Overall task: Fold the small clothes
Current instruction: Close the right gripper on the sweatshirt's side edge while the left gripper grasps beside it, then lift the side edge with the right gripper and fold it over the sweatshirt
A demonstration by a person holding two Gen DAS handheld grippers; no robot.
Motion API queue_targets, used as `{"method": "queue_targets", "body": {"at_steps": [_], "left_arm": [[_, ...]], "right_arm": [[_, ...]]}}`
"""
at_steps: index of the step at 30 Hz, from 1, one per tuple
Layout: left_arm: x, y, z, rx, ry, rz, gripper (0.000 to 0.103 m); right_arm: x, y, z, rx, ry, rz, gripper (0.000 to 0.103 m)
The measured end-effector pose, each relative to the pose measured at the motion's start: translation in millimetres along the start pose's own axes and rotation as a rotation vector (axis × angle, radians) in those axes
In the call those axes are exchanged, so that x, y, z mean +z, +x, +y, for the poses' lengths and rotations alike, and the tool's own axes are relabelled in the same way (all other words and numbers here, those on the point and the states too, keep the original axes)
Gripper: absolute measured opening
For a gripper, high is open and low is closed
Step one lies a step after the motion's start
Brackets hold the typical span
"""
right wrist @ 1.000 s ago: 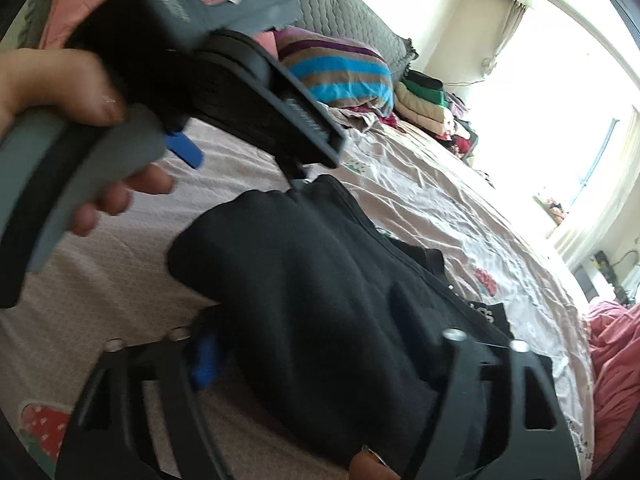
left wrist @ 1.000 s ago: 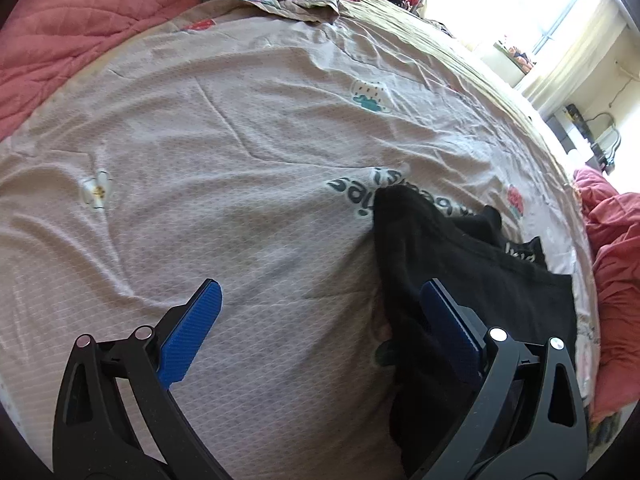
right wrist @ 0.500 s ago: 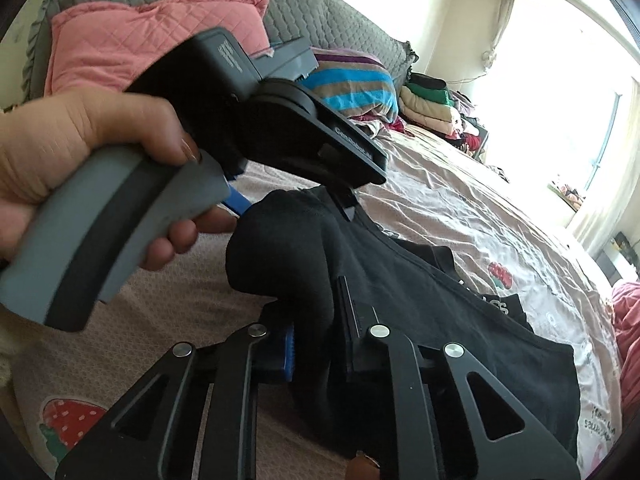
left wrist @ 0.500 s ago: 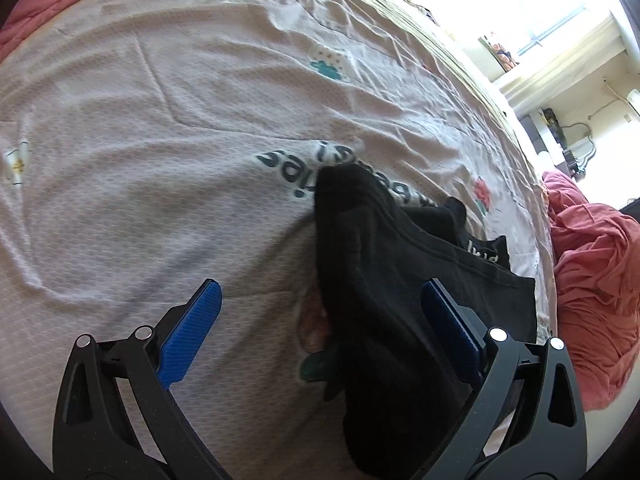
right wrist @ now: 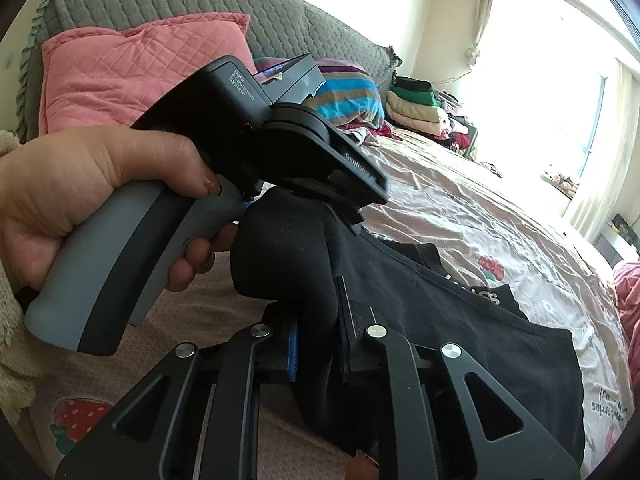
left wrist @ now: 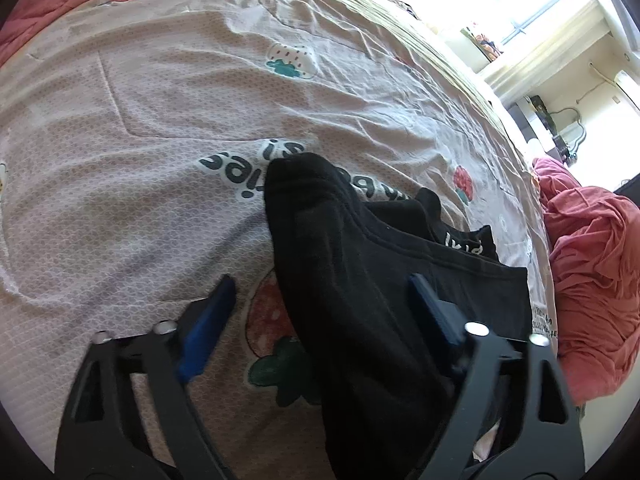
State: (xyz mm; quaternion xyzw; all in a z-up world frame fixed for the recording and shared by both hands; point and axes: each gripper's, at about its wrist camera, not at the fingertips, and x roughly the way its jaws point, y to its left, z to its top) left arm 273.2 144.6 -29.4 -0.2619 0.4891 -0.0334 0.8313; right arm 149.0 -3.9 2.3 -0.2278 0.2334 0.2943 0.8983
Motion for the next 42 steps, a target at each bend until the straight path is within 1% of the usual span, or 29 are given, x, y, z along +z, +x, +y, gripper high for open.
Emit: {"method": "queue_targets", "body": {"at_steps": [1,4,5,6,9,18,25,35,42], "left_arm": [[-0.6,0.1,-1.1,-0.004,0.002,-0.001,0.063],[-3.1,0.1,-4.5,-0.019,0.005,-0.006,0.048],[-4.3,0.3,-6.7,-0.024,0.012,-0.004,0.038],[-5.2,-0.1,-8.5,-0.021,0.019,-0.006,0.032],[-7.2,-3.1,-13.6,-0.023,0.030,-0.015,0.026],[-12.5,-16.2,-28.7,-0.020,0.060,-0.044,0.021],[-14.9,-28.1,-45.4,-0.031,0.082,-0.067,0.021],[-18.4,-46.6,-84.2,-0.045,0.144,-0.099,0.020],[-24.0,-54.6,-111.3,-0.041,0.189,-0.110,0.020]], "right_arm": [[-0.2,-0.5,0.3,0.001,0.003,0.000,0.013],[-0.2,-2.2,-1.4,0.006,0.014,-0.002,0.013],[-0.1,-2.9,-1.9,0.006,0.017,-0.003,0.013],[0.0,-3.9,-2.8,0.007,0.021,-0.003,0.013],[0.0,-7.1,-5.0,0.006,0.034,-0.008,0.013],[-2.8,-19.7,-12.3,0.000,0.076,-0.035,0.013],[-4.6,-32.6,-21.7,-0.017,0.113,-0.060,0.013],[-4.9,-59.4,-43.9,-0.058,0.180,-0.102,0.012],[-7.6,-75.4,-56.7,-0.079,0.207,-0.119,0.012]]}}
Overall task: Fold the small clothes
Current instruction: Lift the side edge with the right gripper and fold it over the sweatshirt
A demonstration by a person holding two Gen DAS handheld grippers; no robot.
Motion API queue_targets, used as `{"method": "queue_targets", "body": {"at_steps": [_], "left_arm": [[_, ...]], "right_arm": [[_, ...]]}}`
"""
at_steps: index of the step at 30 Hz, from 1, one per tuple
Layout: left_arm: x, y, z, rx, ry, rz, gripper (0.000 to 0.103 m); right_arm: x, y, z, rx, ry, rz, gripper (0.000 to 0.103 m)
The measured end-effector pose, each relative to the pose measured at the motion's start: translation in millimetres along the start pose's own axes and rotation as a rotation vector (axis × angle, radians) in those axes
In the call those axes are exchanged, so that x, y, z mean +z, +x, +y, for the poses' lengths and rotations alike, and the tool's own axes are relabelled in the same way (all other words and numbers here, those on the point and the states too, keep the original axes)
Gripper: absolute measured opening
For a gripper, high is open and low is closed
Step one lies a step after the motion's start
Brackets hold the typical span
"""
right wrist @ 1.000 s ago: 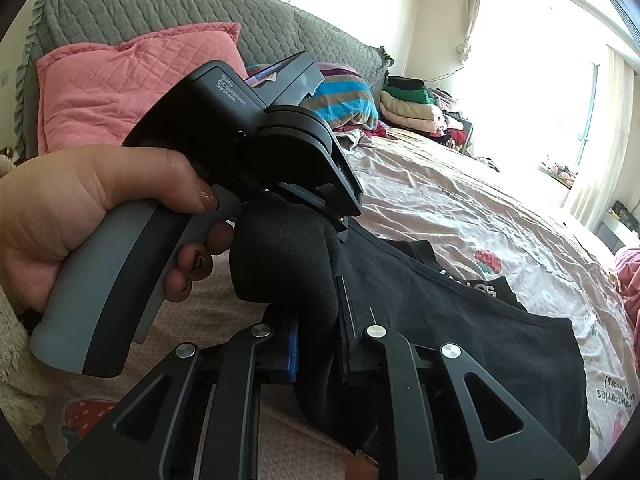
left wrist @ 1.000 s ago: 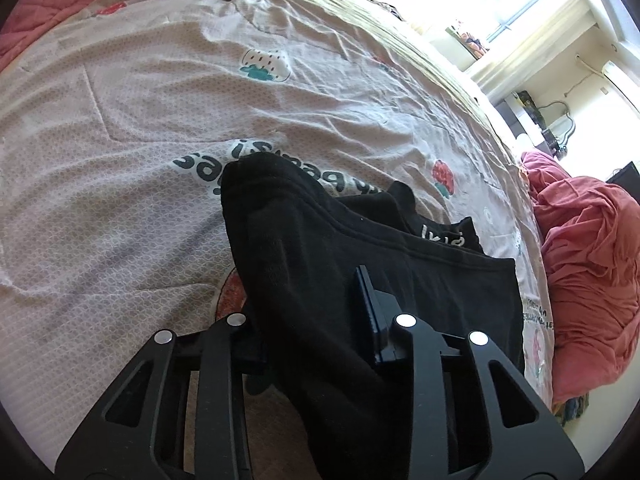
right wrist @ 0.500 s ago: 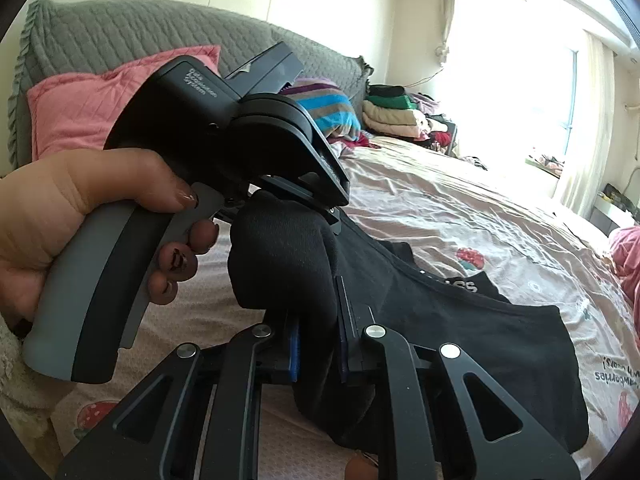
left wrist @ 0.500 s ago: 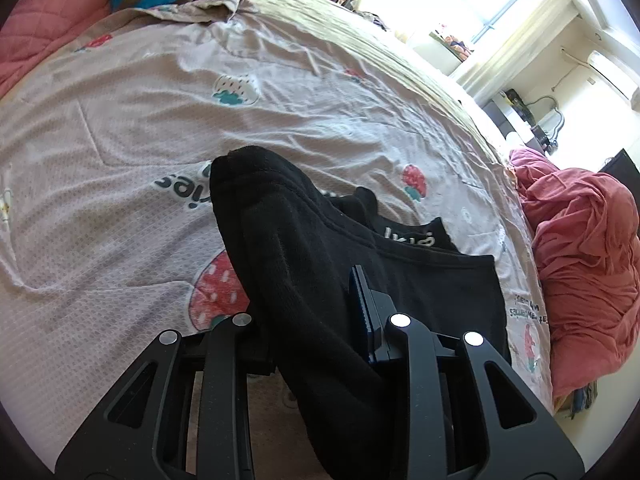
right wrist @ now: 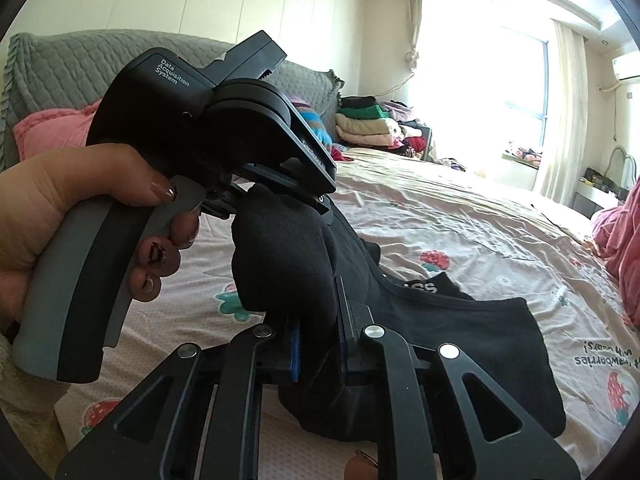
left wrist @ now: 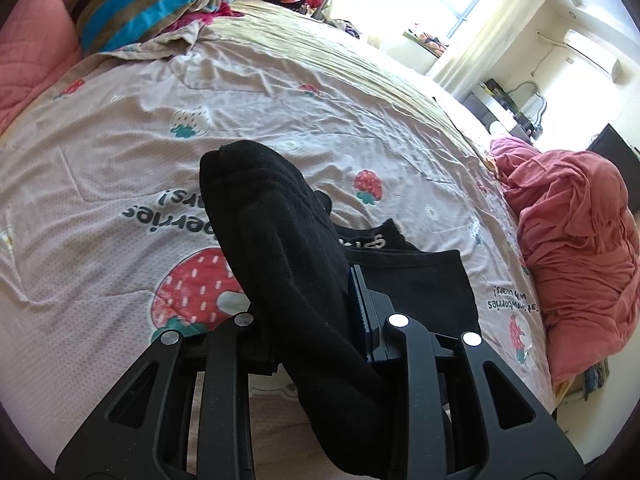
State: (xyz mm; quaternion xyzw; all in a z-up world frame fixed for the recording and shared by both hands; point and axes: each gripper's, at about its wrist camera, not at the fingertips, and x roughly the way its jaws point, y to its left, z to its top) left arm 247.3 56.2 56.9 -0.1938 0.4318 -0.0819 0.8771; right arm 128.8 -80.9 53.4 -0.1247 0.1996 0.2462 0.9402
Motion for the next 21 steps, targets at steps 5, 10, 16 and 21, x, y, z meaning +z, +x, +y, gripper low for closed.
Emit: {"method": "queue_targets", "body": {"at_steps": [5,10,16,21], "left_arm": [[-1.0,-1.8,-17.6,0.001,0.025,0.003,0.020],[-2.9,-3.5,-35.3,0.006,0.049,0.004,0.020],[-4.2,-0.6,-58.3,0.019,0.081,0.008,0.020],[-6.1,4.0,-75.3,0.034,0.111,0.018,0.020]], "right_arm": [[-0.6,-10.2,-10.2,-0.010,0.015,-0.010,0.011],[-2.2,-21.2,-22.4,-0.019,0.043,-0.020,0.011],[-5.7,-31.0,-39.2,-0.029,0.080,-0.028,0.011],[-9.8,-36.8,-51.5,-0.028,0.110,-0.025,0.011]]}}
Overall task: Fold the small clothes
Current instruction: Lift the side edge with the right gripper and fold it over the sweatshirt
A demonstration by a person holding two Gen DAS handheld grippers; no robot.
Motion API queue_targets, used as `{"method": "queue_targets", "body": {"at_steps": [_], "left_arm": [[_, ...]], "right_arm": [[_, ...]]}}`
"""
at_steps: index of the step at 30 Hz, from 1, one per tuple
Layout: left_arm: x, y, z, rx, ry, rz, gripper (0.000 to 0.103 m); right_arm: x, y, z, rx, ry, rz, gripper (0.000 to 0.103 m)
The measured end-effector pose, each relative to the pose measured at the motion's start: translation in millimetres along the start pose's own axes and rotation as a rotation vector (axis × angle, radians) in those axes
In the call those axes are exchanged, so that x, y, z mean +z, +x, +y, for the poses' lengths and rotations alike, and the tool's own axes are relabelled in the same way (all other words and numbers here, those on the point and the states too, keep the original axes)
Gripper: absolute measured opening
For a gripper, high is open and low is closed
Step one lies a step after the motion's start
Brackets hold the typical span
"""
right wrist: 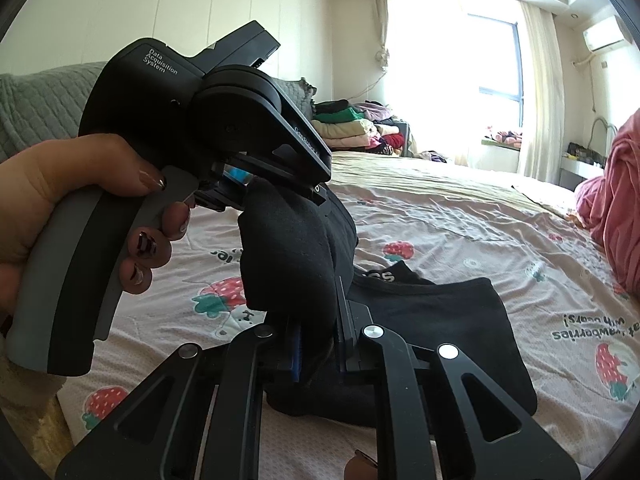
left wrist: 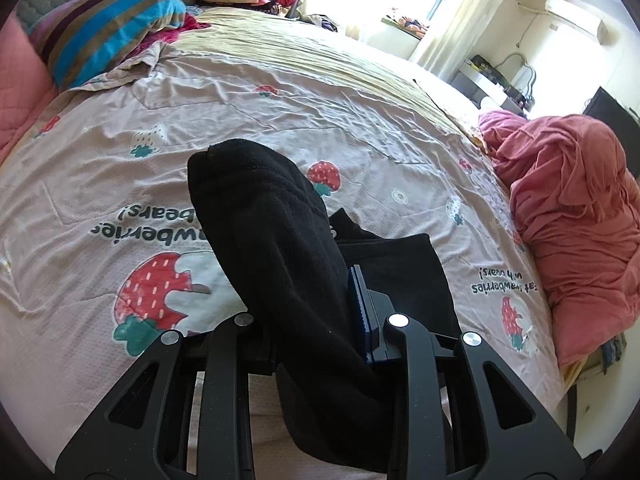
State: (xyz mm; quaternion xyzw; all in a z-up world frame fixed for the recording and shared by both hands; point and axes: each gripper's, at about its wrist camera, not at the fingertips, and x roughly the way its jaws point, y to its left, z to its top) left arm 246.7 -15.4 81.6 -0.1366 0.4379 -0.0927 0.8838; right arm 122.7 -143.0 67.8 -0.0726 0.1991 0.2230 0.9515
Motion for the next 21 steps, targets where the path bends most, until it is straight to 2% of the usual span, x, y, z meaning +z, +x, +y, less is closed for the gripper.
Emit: {"method": "queue_targets", "body": {"at_steps": [14,21], "left_arm": [[-4.7,23.1,-46.7,0.019,0.070,0.044,0.020],[-9.3,49.2,-67.5,0.029,0.101,0.095,0.020]], "right_arm": [[-15.1,-10.6,-36.4,-0.012,0.090,0.014,0.011],[-28.5,-13.3,-55.4,-0.021,0.148,0.046,0.011]]}}
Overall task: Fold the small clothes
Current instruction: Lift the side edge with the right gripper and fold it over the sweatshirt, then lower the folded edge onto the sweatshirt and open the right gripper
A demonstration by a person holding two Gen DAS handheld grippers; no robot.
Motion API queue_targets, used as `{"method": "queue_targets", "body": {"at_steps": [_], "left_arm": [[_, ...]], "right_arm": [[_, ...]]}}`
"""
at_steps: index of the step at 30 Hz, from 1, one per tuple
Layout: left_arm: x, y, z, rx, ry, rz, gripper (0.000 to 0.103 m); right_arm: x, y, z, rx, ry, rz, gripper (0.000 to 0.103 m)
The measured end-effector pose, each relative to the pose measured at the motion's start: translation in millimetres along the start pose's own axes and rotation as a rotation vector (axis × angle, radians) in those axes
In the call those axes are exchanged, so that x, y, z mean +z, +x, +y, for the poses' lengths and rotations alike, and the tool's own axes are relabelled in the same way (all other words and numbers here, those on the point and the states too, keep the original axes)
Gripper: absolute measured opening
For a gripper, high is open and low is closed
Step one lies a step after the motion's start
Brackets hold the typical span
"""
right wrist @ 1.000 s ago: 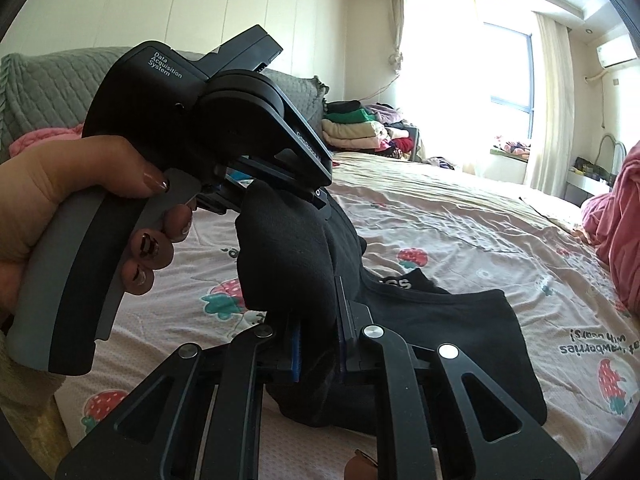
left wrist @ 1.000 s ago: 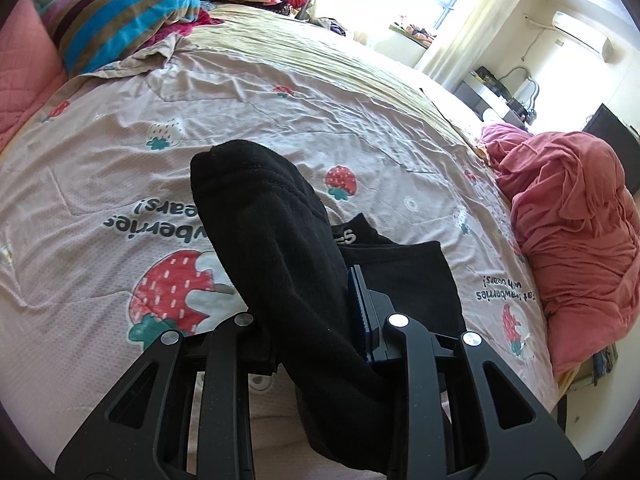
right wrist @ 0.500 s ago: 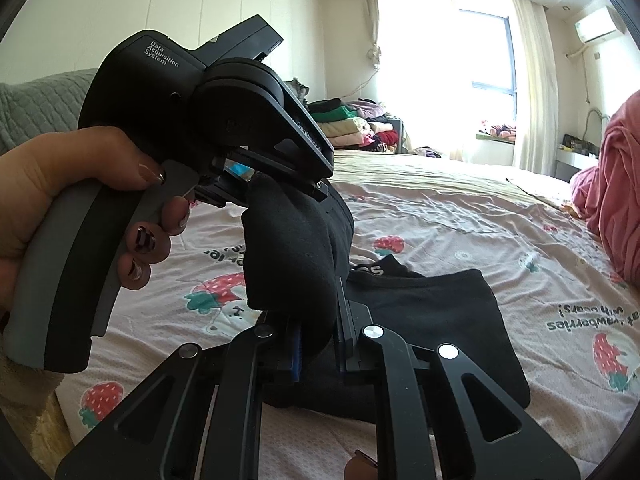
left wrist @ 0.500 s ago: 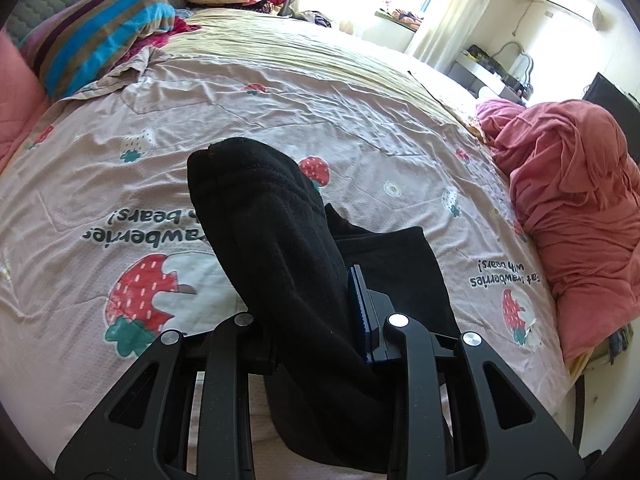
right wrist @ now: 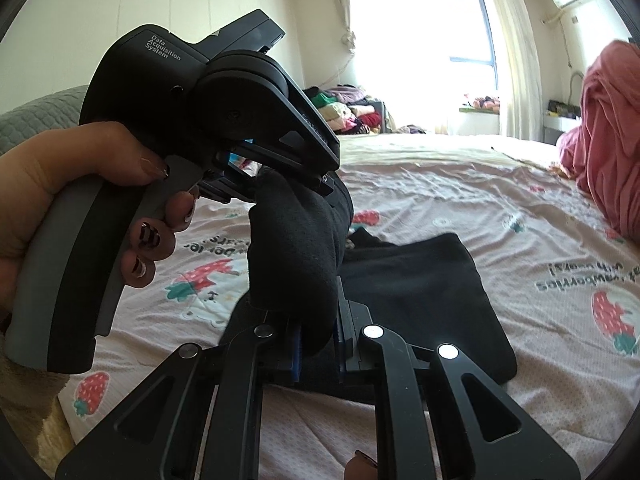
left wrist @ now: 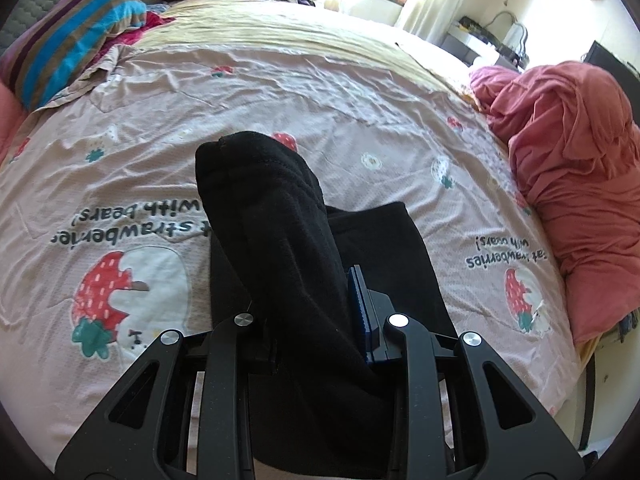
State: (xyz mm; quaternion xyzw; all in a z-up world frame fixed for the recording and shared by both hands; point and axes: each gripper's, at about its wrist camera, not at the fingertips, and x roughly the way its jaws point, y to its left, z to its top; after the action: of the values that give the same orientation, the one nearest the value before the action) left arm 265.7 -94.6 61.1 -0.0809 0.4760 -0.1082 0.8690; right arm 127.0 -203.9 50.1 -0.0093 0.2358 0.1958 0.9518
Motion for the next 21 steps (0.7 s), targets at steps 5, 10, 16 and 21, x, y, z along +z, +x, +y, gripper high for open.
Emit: {"method": "queue_targets", "body": {"at_steps": [5,10,16,21], "left_arm": [[-0.3,21.3,-16.5,0.008,0.023,0.037,0.021],[-0.6,40.2,-32.8,0.018,0.048,0.065,0.023],[-2.8,59.4,-49.0,0.028,0.069,0.090,0.025],[-2.8,69.7,-56.0,0.036,0.079,0.100,0.027]], "right_arm": [[-8.2,1.8,-17.3,-0.004,0.050,0.029,0.011],[-15.4,4.6,-39.0,-0.003,0.122,0.067,0.011],[-22.9,12.2,-60.0,0.004,0.210,0.117,0.011],[-26.3,15.3,-67.2,0.011,0.249,0.134,0.011]]}}
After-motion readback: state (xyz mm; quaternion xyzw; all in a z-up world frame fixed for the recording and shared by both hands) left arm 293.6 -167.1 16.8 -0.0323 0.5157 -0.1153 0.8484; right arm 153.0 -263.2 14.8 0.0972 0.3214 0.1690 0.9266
